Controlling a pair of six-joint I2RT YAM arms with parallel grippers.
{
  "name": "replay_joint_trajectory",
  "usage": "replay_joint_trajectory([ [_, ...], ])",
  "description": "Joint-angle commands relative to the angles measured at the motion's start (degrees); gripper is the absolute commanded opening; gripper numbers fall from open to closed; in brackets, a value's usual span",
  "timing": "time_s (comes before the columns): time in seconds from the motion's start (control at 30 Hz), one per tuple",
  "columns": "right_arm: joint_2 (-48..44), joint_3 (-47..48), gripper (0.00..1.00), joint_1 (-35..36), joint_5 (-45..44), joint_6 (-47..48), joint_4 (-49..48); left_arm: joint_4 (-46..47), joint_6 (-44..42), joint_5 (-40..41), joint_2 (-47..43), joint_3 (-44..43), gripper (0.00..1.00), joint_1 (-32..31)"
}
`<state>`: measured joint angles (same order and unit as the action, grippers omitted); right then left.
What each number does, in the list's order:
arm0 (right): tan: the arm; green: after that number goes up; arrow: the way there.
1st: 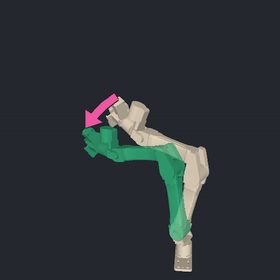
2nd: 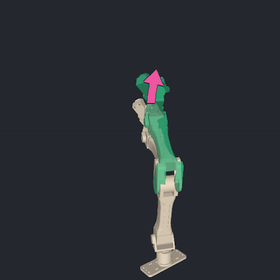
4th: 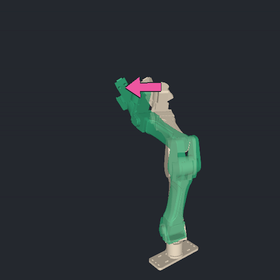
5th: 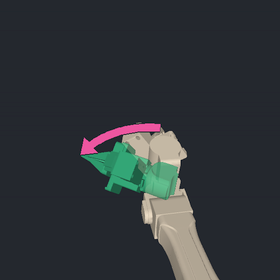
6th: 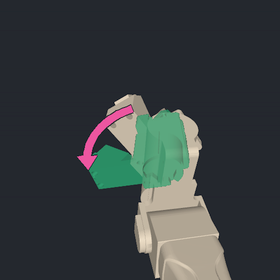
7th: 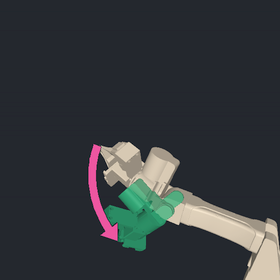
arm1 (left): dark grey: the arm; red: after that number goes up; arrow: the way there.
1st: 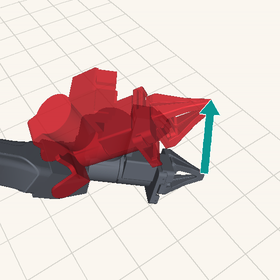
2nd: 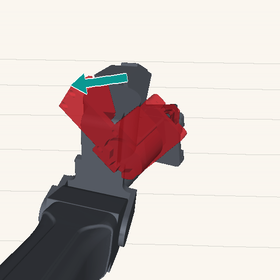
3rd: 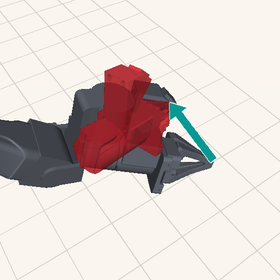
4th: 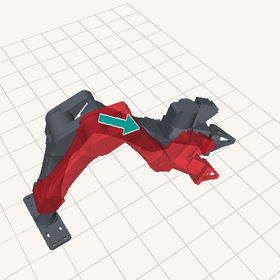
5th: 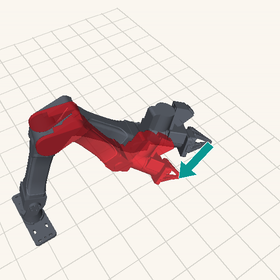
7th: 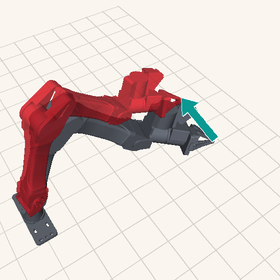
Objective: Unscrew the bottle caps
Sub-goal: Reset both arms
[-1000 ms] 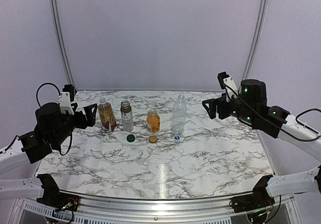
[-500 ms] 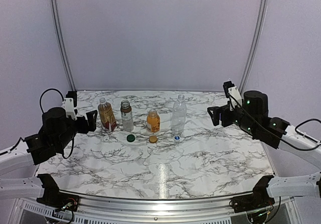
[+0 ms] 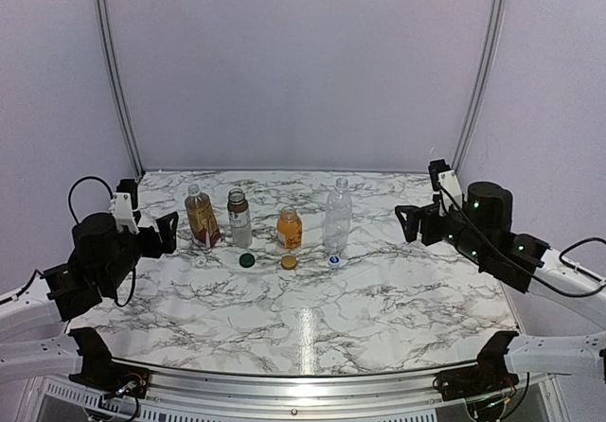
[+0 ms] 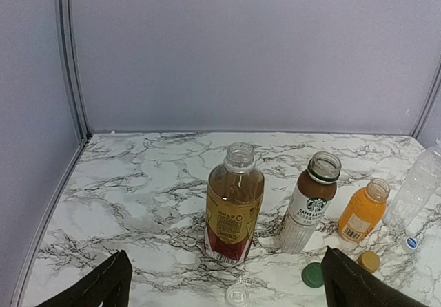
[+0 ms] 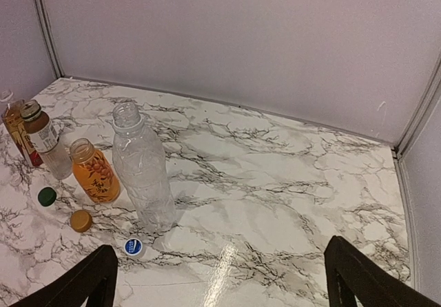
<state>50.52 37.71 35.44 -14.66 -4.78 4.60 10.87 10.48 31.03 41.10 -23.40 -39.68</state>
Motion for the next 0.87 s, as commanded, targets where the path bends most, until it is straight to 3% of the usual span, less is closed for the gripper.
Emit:
replay_joint_trajectory([
  [0.0,-3.4,-0.6,0.98,-0.5,-0.8,-1.1,-2.9,2.7,-0.8,1.4,-5.6,1.2,0.99,0.3],
  [0.2,-6.0,-1.1,0.99,-0.5,-1.3,-1.5,-2.5,2.7,-0.4,0.8,-8.9,1.7,0.99,0.3],
  [0.83,-5.9,-1.3,0.98,-0.5,-1.5,-1.7,-2.3,2.7,-0.4,-0.9,-7.1,1.2,0.99,0.3],
])
